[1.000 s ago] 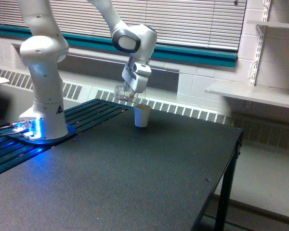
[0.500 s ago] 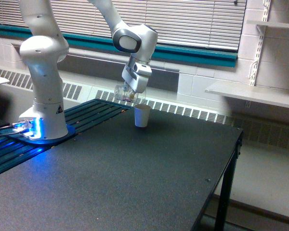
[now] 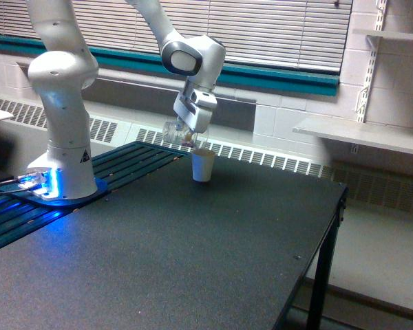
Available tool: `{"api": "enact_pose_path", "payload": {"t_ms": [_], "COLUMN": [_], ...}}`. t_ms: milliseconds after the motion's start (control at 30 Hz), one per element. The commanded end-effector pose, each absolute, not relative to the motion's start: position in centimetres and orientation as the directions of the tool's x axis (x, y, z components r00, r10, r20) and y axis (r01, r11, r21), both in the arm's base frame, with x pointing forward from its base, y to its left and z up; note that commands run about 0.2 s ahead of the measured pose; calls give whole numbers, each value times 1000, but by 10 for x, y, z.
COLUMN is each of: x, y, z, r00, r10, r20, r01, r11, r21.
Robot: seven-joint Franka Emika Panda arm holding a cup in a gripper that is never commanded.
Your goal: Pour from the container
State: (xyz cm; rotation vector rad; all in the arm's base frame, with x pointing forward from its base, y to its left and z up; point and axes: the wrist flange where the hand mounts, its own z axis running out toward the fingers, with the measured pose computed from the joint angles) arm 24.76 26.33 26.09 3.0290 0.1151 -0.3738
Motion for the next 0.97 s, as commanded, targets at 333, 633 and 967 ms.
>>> {"api": "enact_pose_path", "payload": {"t_ms": [333,633,967], "x": [251,250,249], "y": [264,264,272], "z": [262,261,264], "r00": [964,965,964], "r10": [70,59,78], "r20": [-255,-255,-254], "r01": [91,80,92], "r11": [-993,-994,-995], "r21": [74,73,45]}}
